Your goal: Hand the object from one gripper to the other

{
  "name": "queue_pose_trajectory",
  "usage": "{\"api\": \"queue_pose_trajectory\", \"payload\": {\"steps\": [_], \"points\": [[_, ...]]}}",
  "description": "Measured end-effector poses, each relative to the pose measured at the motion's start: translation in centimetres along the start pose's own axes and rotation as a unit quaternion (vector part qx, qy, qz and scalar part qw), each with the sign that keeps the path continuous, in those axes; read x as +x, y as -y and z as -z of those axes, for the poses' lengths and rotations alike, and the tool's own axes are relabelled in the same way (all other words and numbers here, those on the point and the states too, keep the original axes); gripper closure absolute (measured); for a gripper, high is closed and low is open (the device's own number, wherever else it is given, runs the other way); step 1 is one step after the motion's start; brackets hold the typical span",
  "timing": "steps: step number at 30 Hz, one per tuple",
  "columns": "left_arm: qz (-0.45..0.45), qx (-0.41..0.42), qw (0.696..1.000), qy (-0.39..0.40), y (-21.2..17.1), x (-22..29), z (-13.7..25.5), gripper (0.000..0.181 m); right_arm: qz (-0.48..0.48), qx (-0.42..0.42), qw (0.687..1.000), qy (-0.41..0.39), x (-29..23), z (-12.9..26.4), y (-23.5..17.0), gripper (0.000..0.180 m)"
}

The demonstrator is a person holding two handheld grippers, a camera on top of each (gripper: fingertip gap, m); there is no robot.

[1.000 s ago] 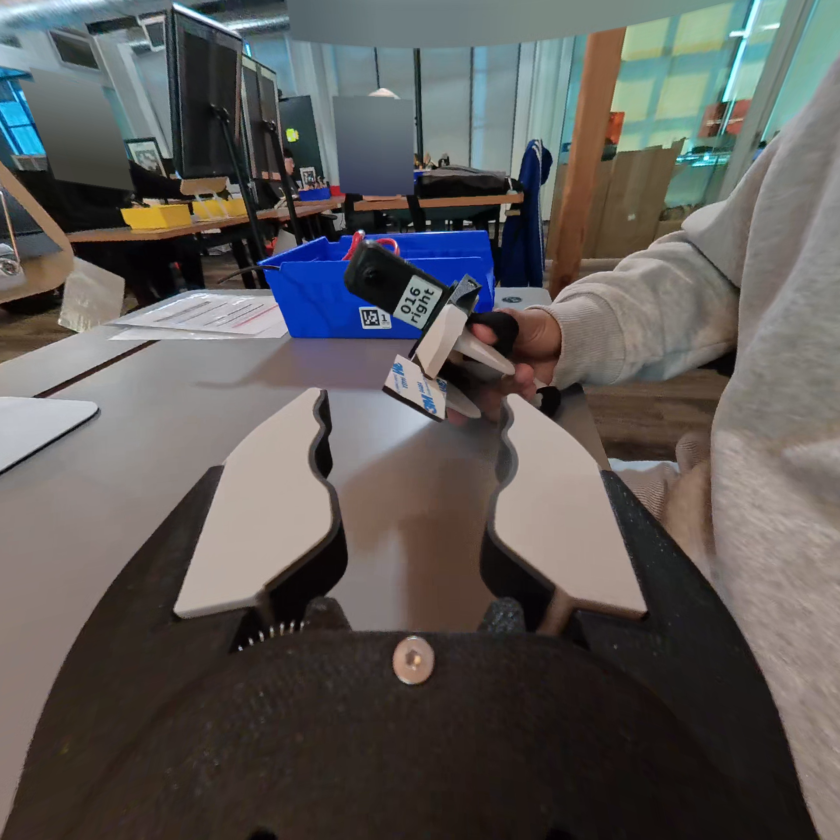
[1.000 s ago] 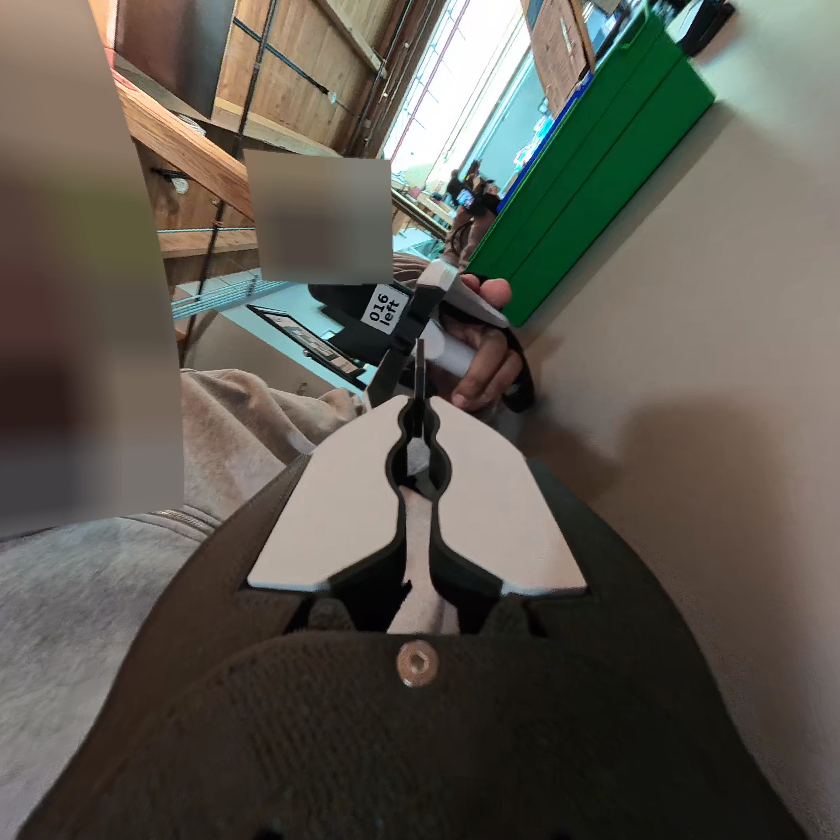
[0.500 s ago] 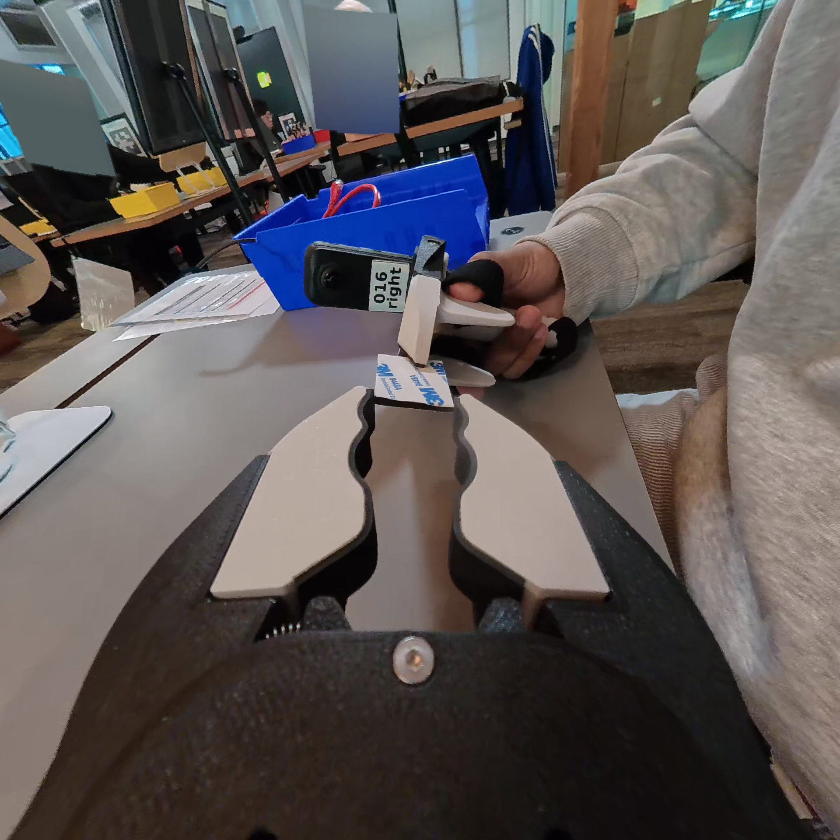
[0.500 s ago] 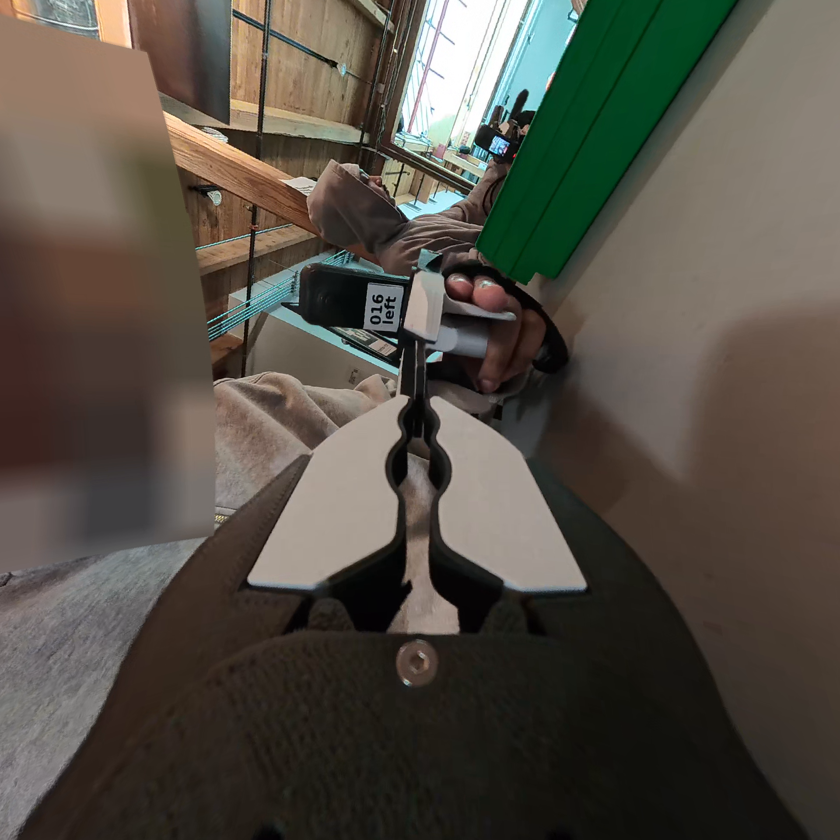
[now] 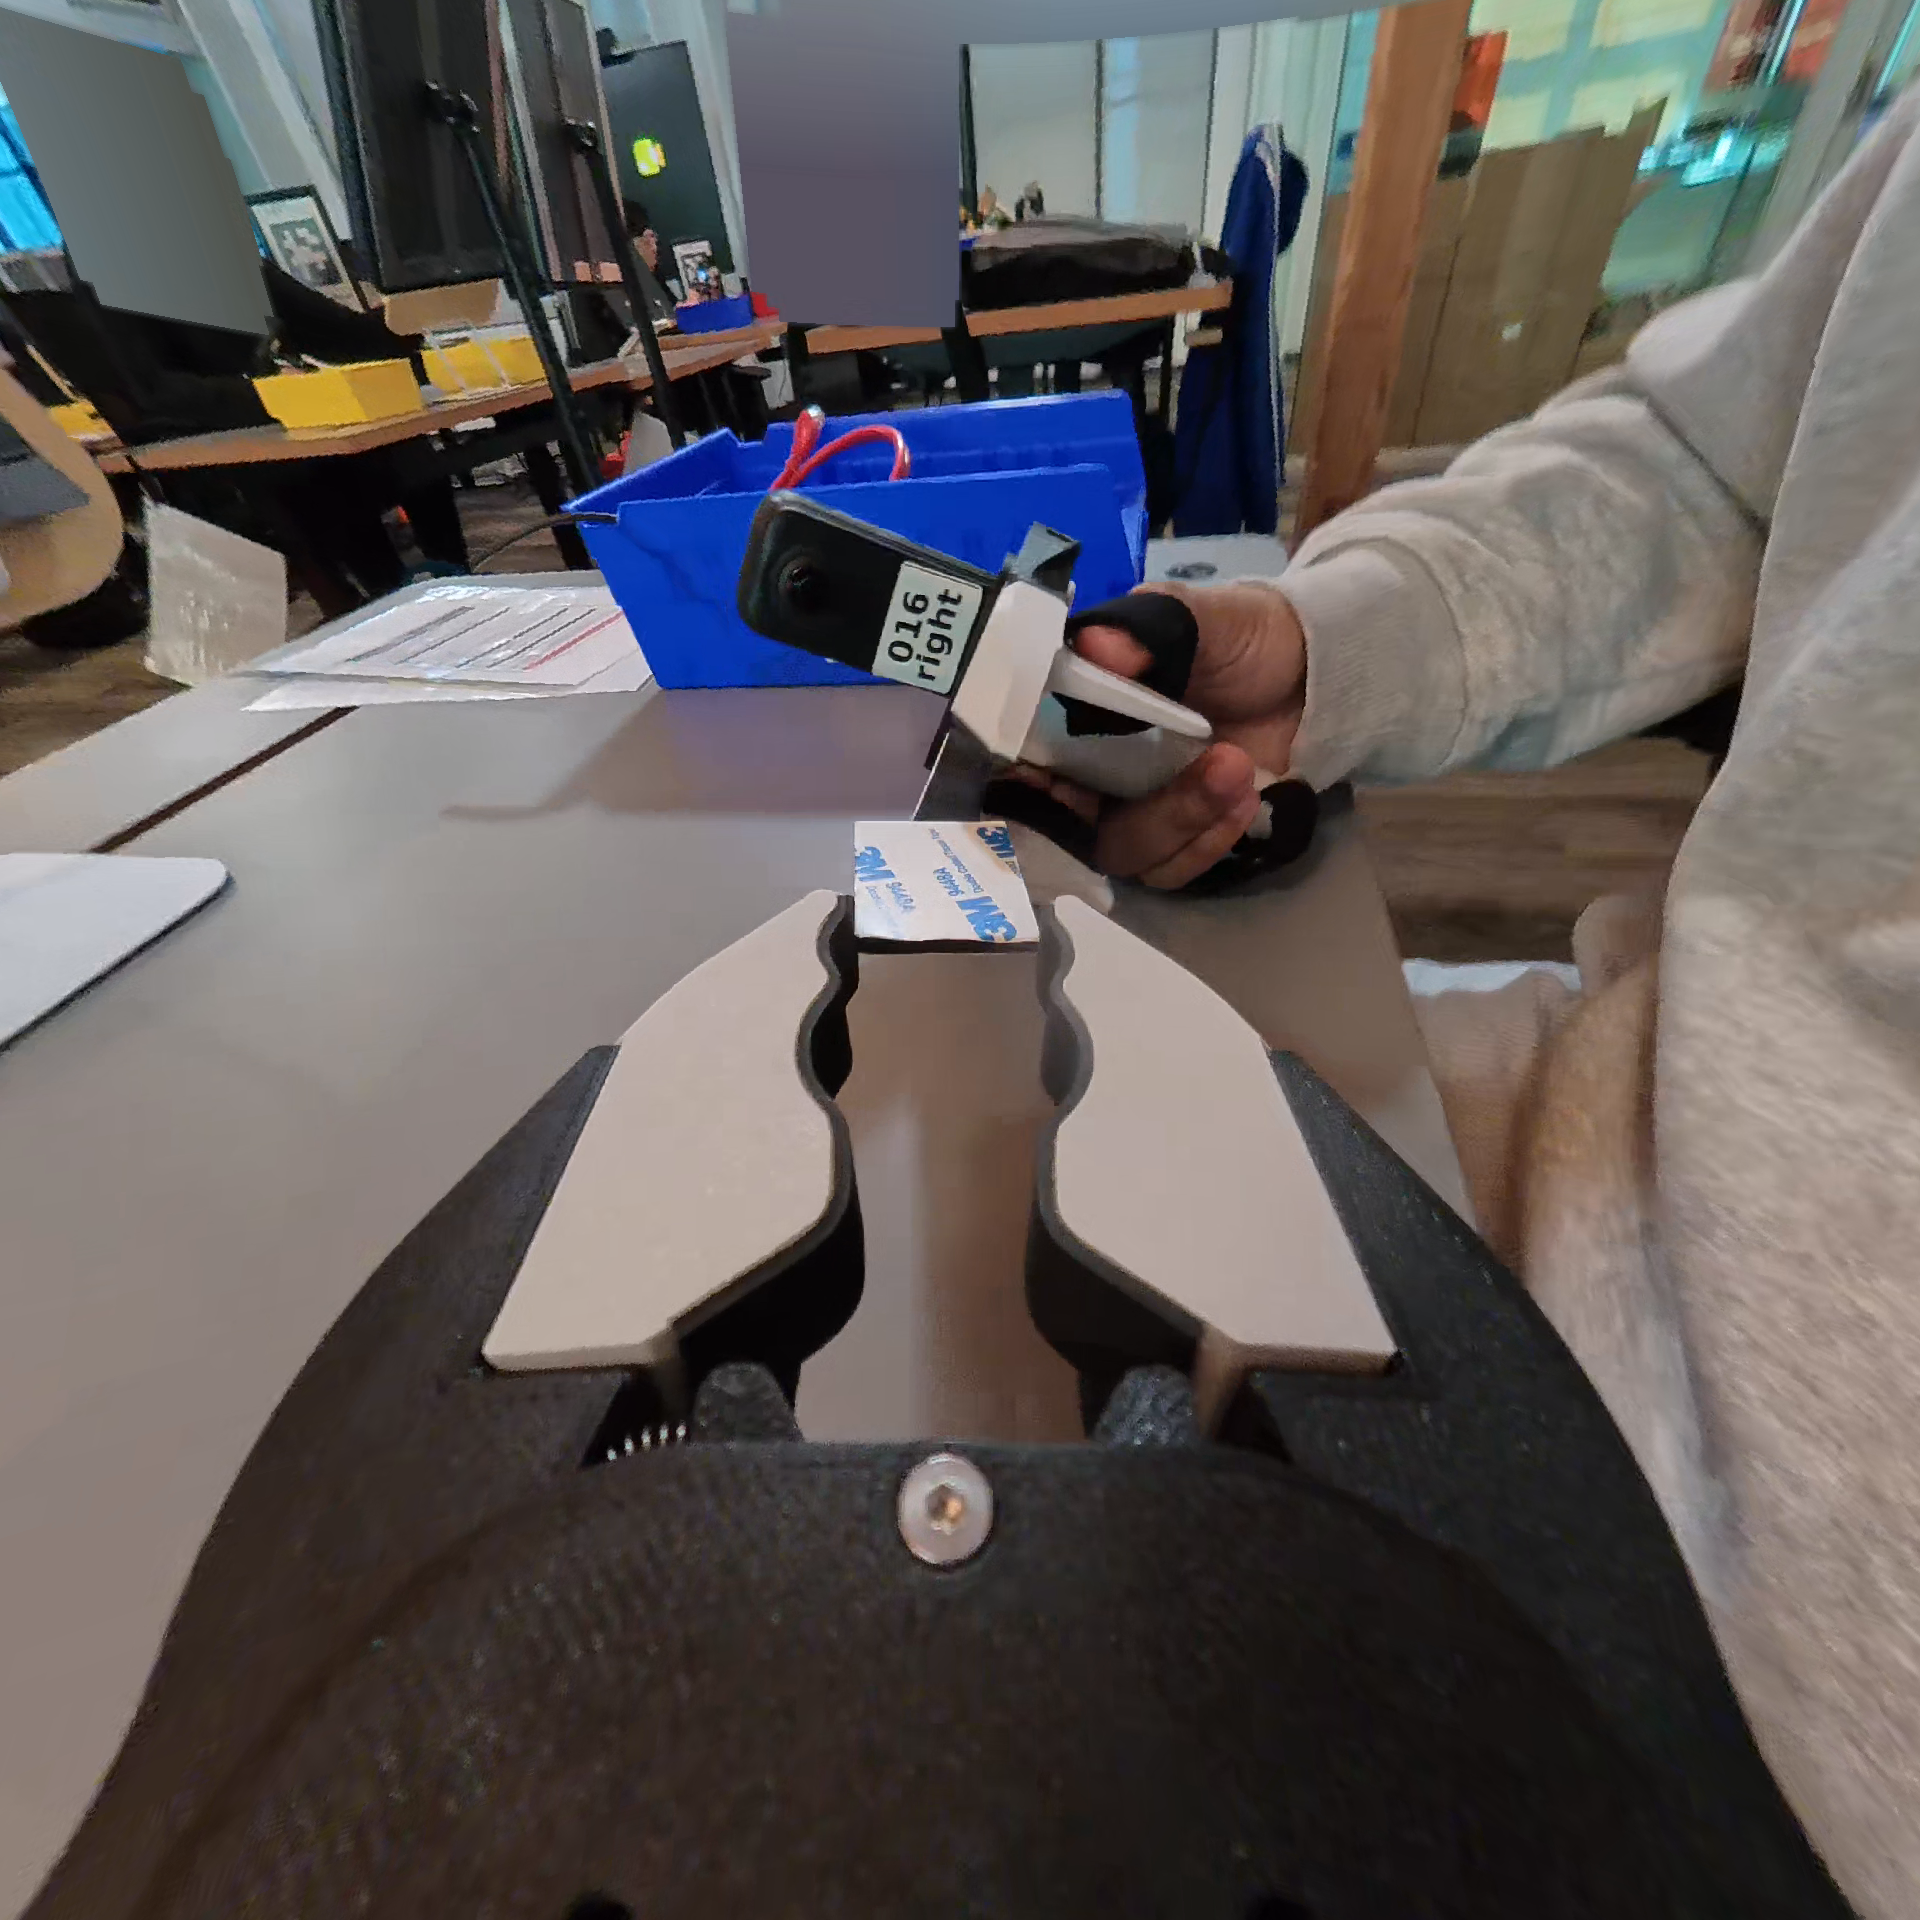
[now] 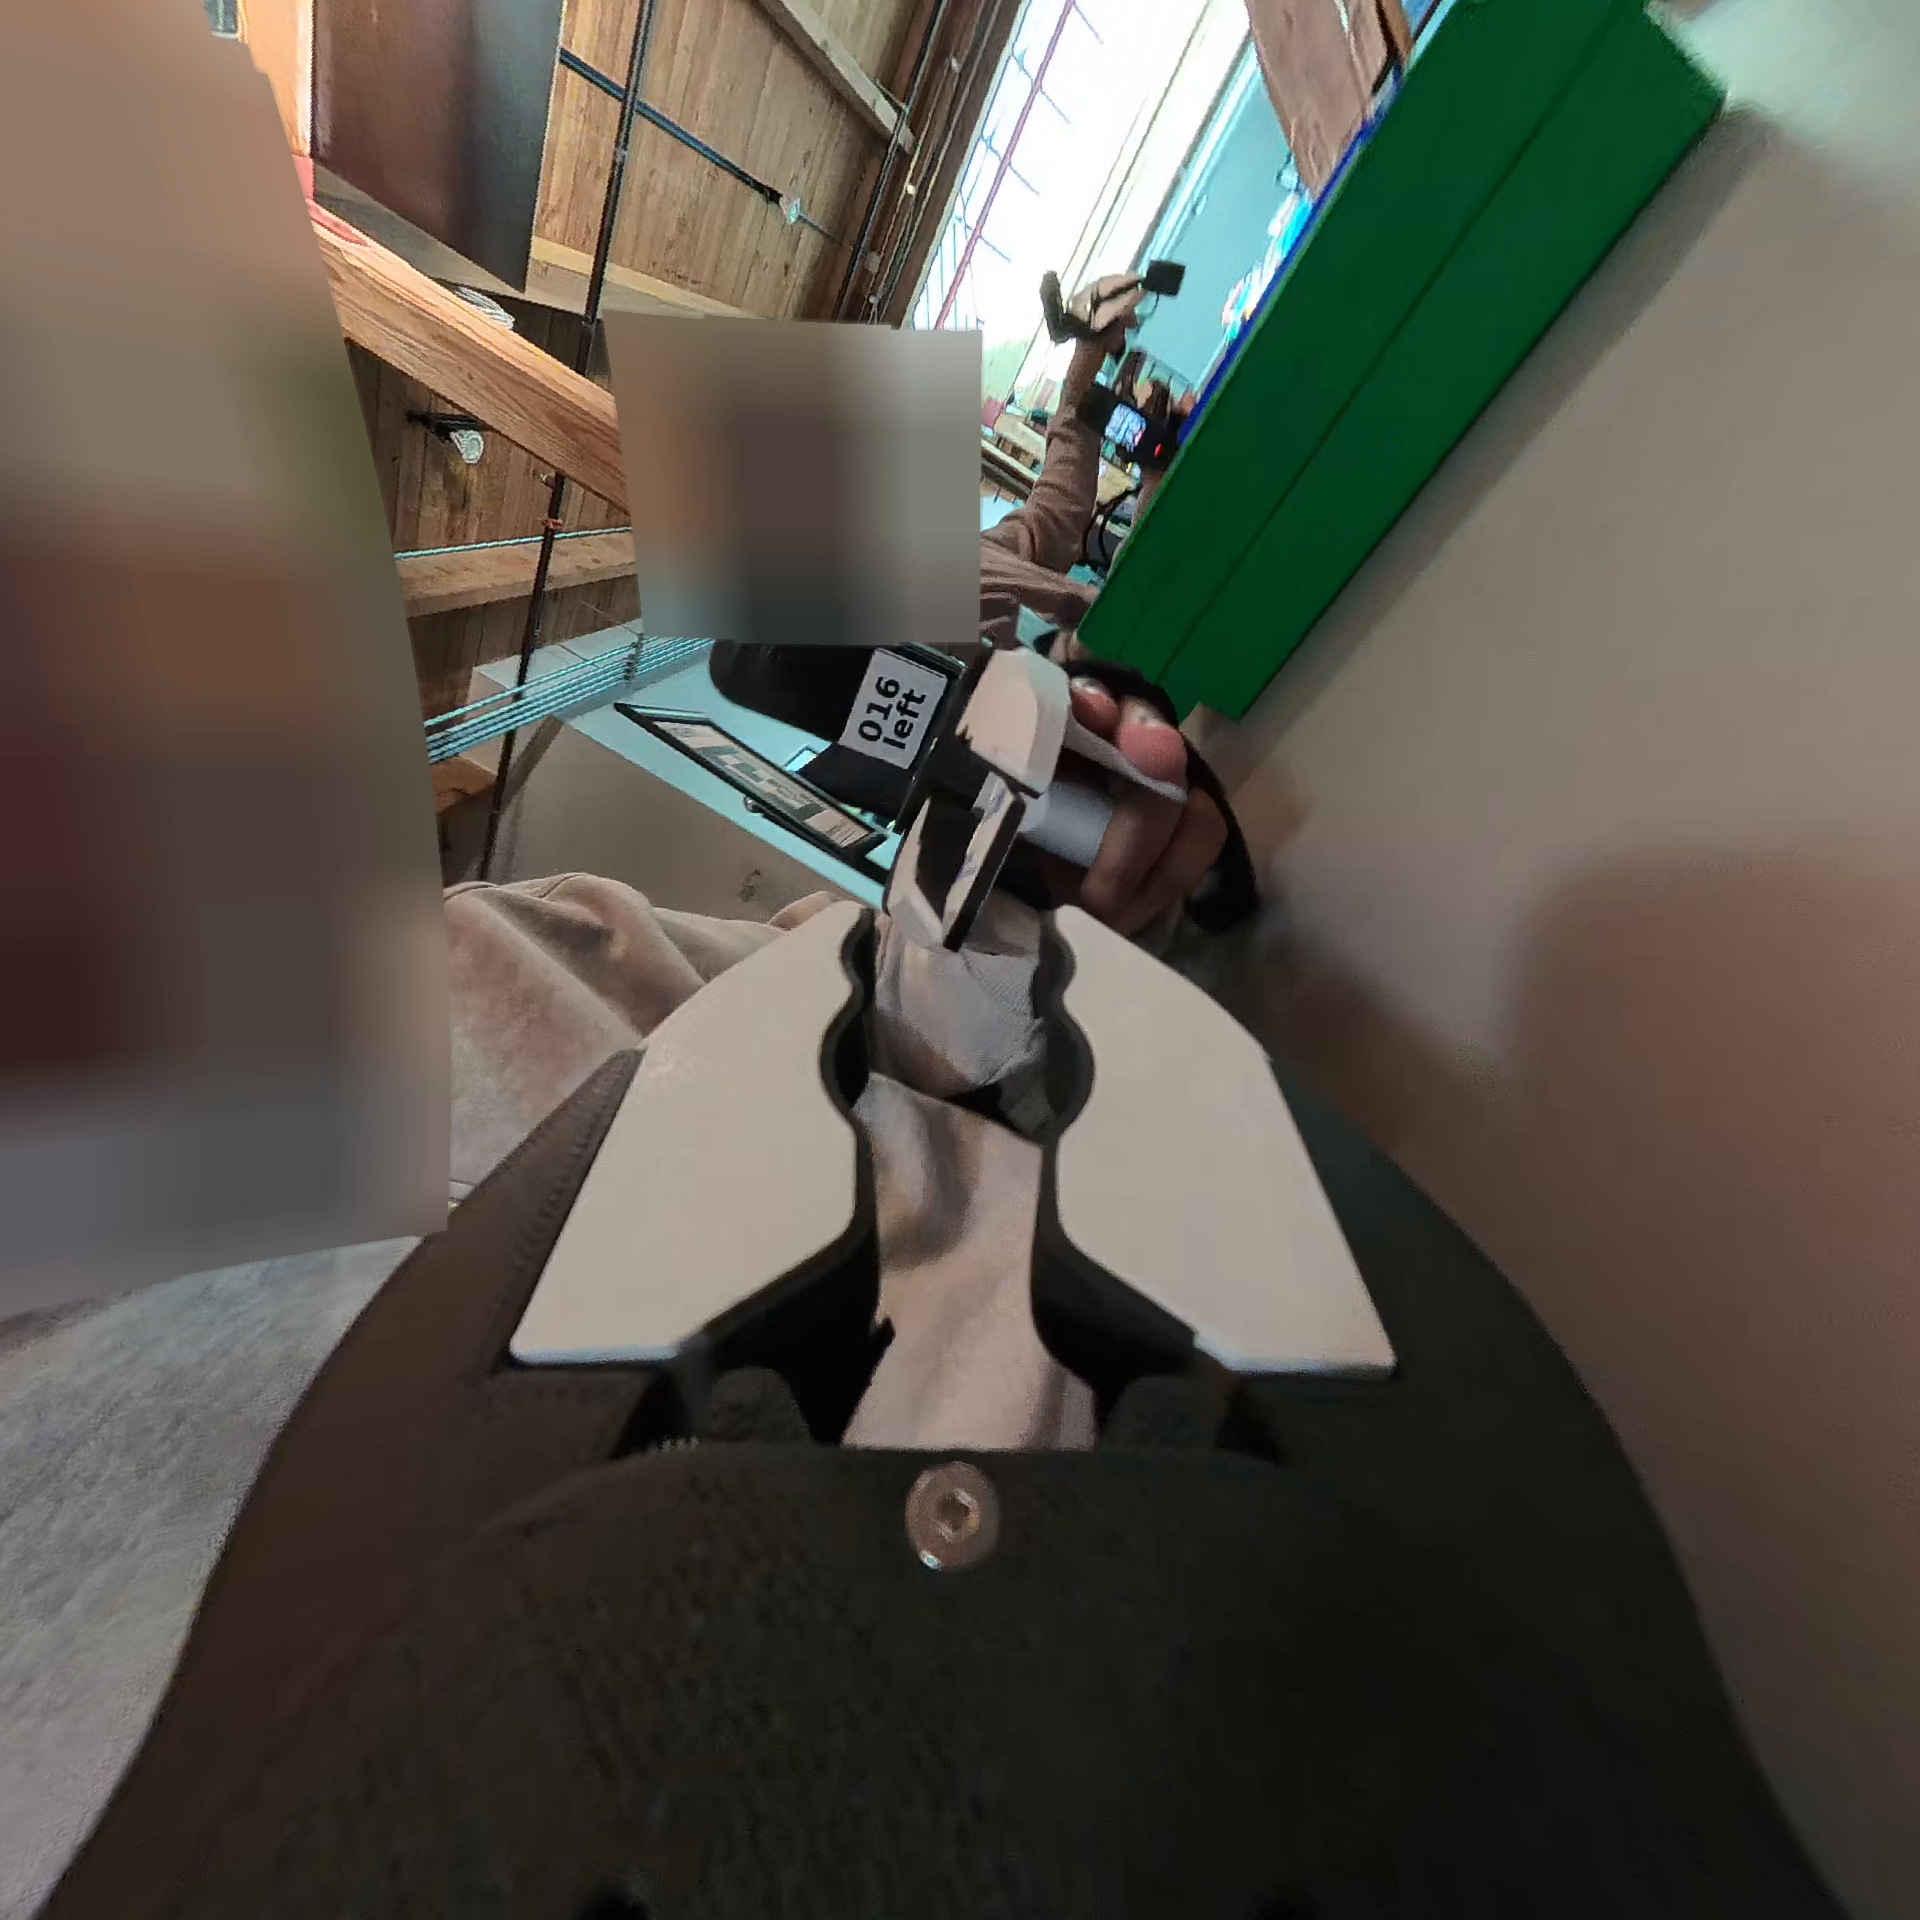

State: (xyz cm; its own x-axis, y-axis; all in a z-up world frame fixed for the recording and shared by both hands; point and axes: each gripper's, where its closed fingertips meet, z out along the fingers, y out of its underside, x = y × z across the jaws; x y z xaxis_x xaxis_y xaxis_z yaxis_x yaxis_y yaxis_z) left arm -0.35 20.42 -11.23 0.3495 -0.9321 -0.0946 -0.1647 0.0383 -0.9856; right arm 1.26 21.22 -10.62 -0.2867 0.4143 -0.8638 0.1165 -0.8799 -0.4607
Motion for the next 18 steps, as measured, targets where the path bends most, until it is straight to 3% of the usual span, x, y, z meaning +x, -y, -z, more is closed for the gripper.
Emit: {"api": "queue_pose_trajectory", "payload": {"steps": [4, 9, 14, 18], "points": [[0.110, 0.049, 0.992, -0.032, 0.9, -0.7, 0.6, 0.148, 0.118, 0.041, 0.992, -0.025, -0.7, 0.5, 1.6, 0.133], [0.216, 0.095, 0.968, -0.081, 1.7, -1.0, 1.2, 0.148, 0.306, 0.042, 0.949, -0.068, -2.0, 0.2, 1.9, 0.124], [0.285, 0.109, 0.944, -0.125, 1.8, -0.8, 1.2, 0.148, 0.503, 0.001, 0.857, -0.112, -2.9, -0.2, 1.0, 0.135], [0.339, 0.102, 0.917, -0.183, 1.6, 0.3, 0.9, 0.148, 0.595, -0.027, 0.793, -0.128, -3.4, -0.5, 0.2, 0.150]]}}
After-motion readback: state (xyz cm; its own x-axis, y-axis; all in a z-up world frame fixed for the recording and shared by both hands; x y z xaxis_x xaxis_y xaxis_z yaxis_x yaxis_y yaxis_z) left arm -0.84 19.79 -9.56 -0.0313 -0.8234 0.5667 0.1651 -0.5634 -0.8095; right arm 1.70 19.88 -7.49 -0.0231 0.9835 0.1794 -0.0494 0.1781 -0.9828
